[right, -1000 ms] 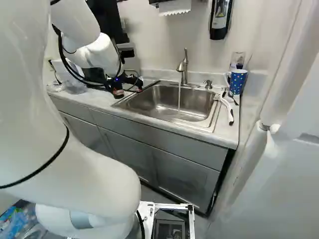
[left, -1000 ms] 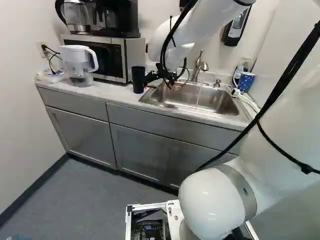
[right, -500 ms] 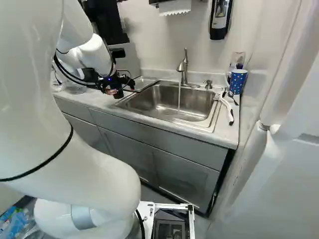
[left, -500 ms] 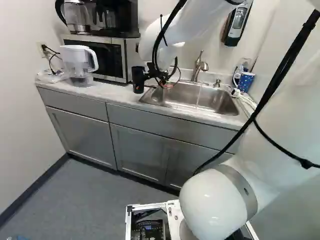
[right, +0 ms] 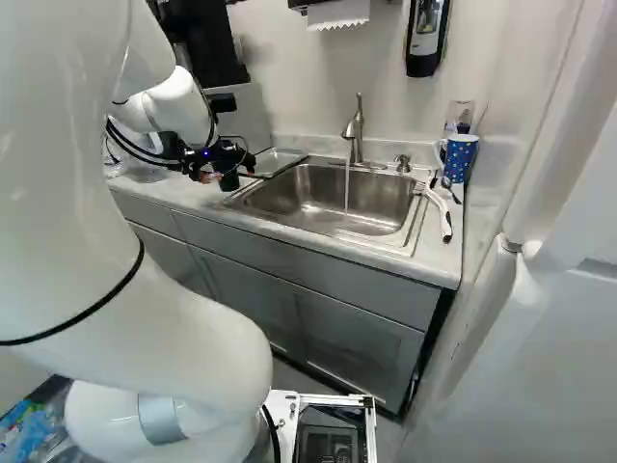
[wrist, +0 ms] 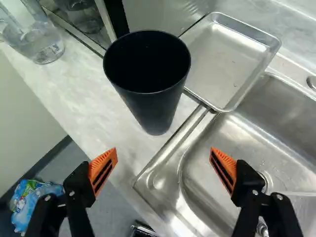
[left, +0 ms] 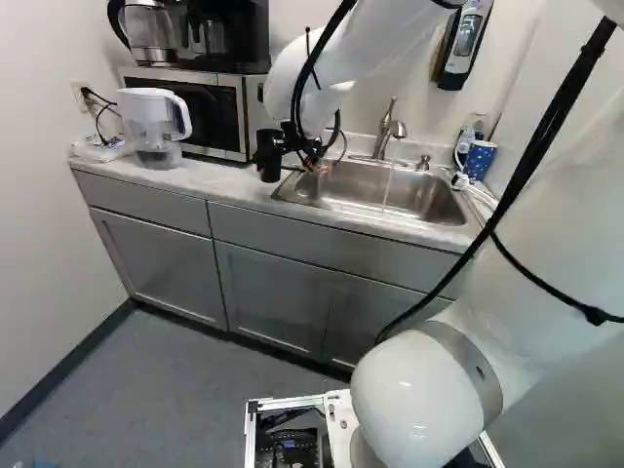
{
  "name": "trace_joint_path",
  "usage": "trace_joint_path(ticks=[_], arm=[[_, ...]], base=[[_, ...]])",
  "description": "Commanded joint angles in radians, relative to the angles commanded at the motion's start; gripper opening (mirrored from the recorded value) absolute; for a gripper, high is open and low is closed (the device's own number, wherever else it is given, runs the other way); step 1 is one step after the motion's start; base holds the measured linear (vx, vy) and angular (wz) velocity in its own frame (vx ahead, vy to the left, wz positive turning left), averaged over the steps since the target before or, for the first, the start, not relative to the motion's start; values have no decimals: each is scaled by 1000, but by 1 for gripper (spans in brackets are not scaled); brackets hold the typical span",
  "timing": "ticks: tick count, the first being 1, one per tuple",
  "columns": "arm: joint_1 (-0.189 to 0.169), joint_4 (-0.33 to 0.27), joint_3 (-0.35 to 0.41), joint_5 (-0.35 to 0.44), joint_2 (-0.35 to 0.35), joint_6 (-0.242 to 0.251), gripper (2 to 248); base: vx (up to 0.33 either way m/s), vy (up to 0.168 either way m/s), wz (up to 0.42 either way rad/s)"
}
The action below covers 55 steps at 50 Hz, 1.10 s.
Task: Rinse the cup and place it in the tray
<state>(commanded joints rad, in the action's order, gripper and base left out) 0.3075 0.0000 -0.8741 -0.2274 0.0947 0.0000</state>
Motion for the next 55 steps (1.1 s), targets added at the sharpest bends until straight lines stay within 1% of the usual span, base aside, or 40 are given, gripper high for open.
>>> trace_joint_path(ticks=[10, 25, 55], arm=[[0, 0, 1, 29, -5, 0, 247], [2, 0, 14, 104, -25, 0, 247], [12, 0, 71, 301, -40, 0, 247]], base=[[0, 0, 0], [0, 0, 0], [0, 0, 0]])
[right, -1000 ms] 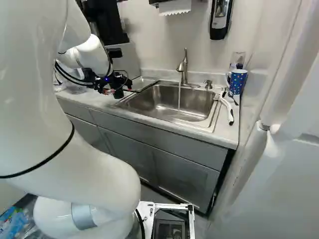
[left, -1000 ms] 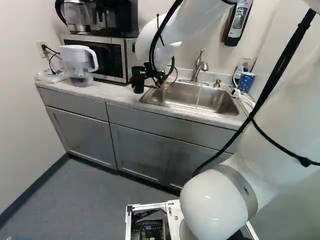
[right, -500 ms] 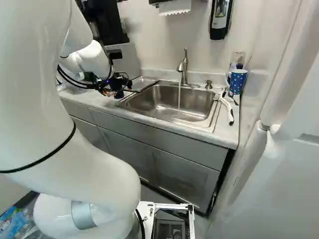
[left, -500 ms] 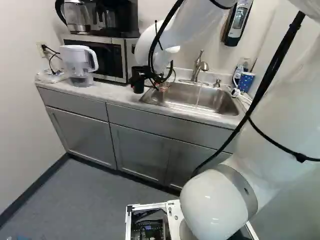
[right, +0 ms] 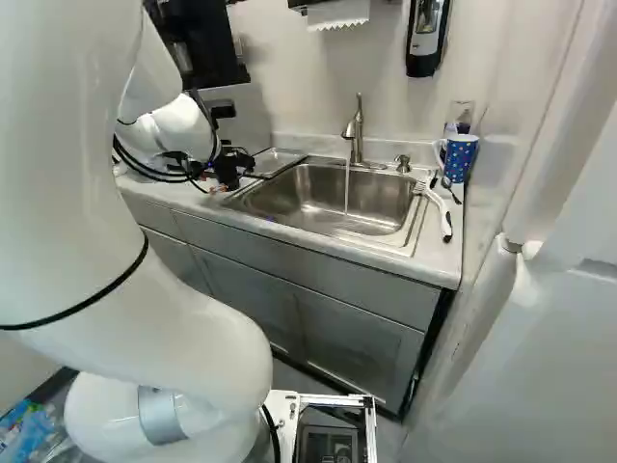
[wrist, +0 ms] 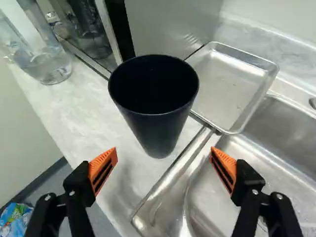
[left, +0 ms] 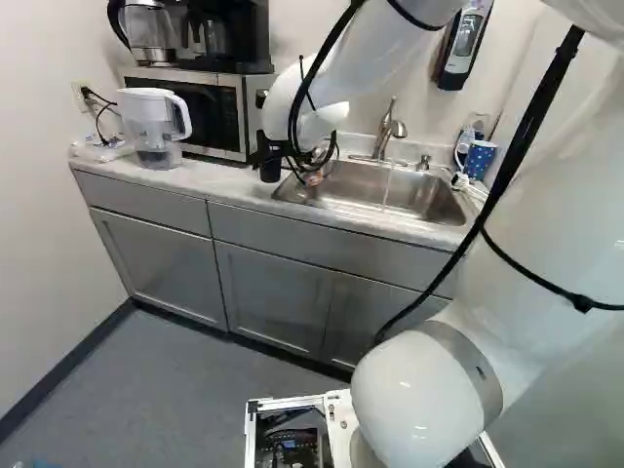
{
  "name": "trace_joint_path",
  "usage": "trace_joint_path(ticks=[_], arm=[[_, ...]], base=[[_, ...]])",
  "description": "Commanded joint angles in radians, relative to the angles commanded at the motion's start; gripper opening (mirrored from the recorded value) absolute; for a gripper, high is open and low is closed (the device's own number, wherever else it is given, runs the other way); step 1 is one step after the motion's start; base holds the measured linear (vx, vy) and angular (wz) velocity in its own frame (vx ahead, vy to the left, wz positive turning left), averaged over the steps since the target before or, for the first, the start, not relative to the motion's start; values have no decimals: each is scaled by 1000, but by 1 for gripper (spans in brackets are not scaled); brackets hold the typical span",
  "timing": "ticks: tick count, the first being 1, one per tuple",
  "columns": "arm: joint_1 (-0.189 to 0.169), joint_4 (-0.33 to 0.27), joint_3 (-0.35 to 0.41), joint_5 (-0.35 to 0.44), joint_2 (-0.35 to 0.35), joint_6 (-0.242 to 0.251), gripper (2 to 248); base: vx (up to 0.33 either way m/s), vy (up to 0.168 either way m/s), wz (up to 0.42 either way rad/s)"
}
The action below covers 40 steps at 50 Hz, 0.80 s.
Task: Rinse the cup and place it in the tray
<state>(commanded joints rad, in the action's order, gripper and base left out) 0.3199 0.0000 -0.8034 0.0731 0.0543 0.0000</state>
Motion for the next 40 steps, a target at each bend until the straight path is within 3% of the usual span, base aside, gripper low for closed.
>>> trace_joint_path(ticks=[25, 40], arm=[[11, -3, 81, 170, 24, 0, 247], [-11, -14, 110, 258, 18, 0, 247]], base=[[0, 0, 0], [0, 0, 0]])
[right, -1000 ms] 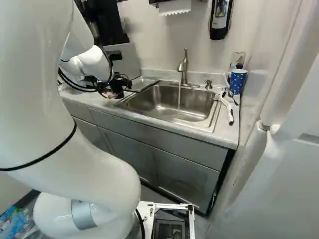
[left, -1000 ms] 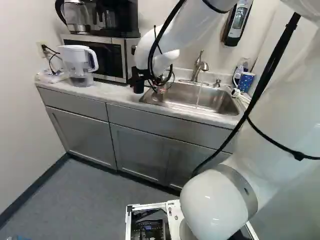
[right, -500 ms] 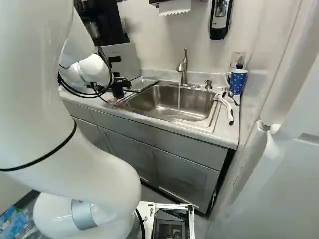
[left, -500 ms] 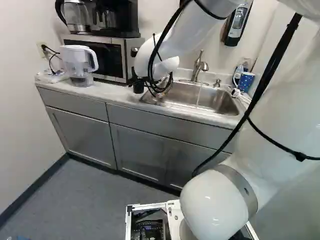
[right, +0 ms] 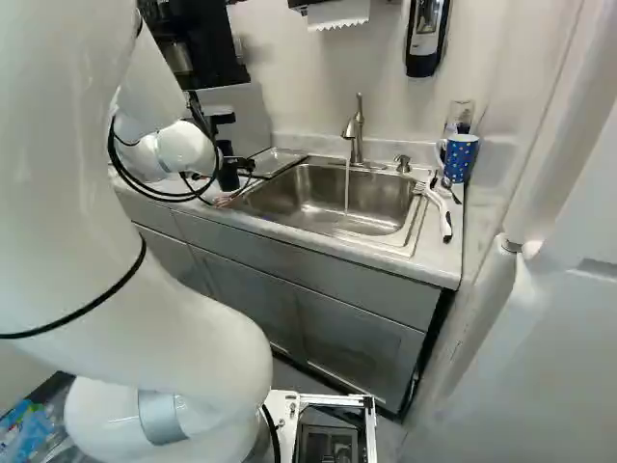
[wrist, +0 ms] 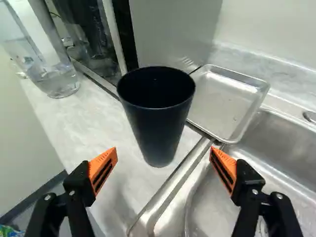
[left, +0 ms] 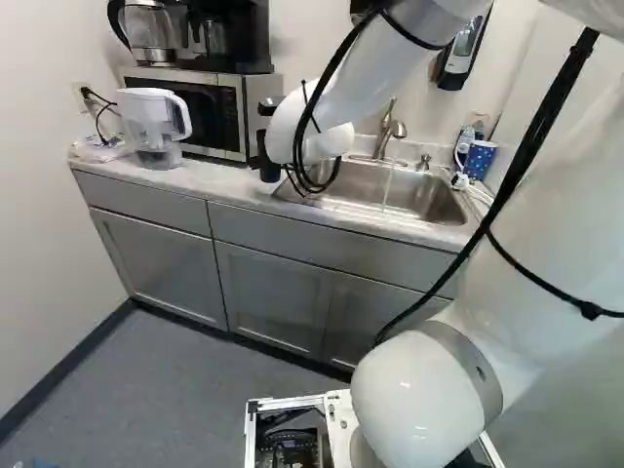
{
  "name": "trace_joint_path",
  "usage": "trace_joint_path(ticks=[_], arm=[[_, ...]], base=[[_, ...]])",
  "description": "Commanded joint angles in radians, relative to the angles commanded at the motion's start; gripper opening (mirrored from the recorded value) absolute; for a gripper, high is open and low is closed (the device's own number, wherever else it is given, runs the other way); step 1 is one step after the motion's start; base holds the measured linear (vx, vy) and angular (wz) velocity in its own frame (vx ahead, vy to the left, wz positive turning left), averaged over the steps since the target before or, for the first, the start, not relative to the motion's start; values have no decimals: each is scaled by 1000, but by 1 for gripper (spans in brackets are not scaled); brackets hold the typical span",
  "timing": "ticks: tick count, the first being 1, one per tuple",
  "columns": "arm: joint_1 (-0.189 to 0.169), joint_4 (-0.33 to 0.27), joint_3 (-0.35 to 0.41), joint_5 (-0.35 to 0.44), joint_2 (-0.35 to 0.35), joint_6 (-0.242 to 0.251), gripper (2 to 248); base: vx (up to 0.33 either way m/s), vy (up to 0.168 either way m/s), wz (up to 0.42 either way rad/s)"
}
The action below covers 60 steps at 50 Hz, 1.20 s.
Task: Rinse the cup and place it in the tray
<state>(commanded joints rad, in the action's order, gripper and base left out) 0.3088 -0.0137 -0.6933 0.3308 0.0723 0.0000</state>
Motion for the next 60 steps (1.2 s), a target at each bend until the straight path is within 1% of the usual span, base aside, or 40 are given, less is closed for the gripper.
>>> trace_joint_path(ticks=[7, 39, 45, 60], arm=[[-8, -8, 6, 39, -11, 0, 247], [-8, -62, 9, 204, -22, 0, 247], [-8, -71, 11, 220, -32, 0, 247], [-8, -71, 17, 220, -58, 0, 247]], base=[[0, 0, 0], [0, 0, 0], [0, 0, 0], [0, 0, 0]])
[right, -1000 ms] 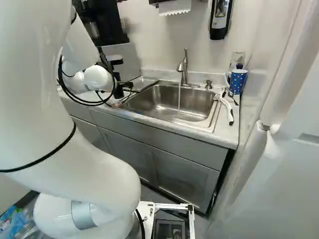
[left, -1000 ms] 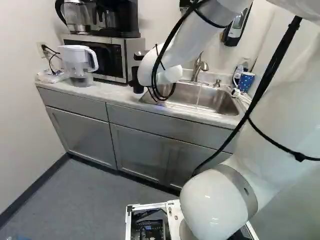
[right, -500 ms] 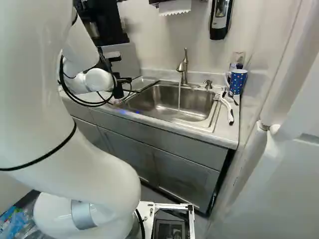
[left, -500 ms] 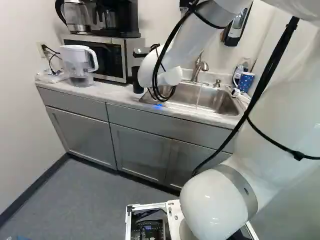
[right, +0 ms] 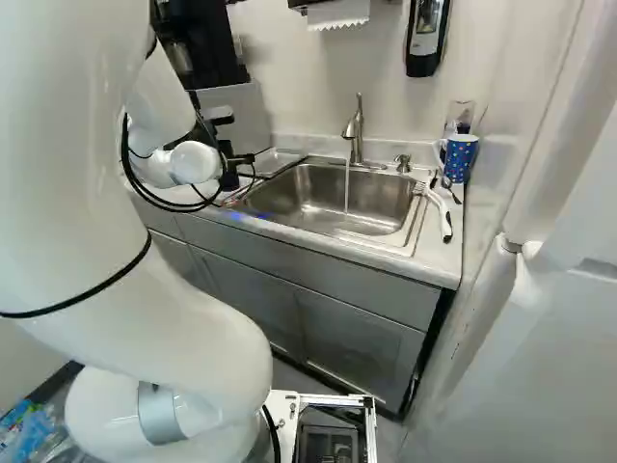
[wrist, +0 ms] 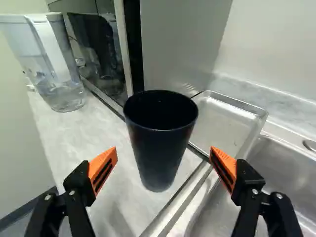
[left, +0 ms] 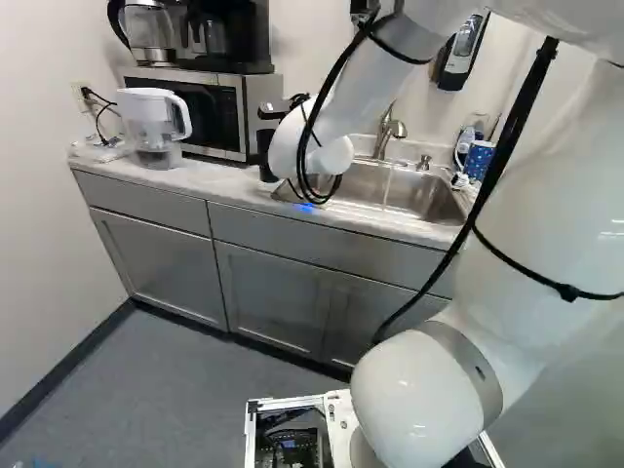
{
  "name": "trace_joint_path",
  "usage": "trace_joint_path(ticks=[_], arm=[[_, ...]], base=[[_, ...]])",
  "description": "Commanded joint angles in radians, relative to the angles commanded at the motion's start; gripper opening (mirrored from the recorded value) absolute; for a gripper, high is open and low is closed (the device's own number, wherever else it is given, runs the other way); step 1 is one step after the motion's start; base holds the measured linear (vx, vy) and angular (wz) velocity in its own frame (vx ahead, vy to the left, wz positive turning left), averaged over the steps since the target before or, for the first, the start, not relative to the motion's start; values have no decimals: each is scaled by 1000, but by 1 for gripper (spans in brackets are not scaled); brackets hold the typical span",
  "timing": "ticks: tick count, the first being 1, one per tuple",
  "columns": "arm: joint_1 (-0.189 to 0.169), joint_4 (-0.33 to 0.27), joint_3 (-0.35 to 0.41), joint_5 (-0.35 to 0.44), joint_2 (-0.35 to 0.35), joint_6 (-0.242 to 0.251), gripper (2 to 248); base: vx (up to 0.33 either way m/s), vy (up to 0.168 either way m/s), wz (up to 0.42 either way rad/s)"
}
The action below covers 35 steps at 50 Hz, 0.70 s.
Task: Rinse the cup and place it in the tray
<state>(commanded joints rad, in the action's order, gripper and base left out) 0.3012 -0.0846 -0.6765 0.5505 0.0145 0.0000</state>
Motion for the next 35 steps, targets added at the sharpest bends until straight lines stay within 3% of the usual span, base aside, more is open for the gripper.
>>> trace_joint_path(ticks=[35], arm=[[0, 0, -1, 0, -1, 0, 247]], base=[[0, 0, 0]])
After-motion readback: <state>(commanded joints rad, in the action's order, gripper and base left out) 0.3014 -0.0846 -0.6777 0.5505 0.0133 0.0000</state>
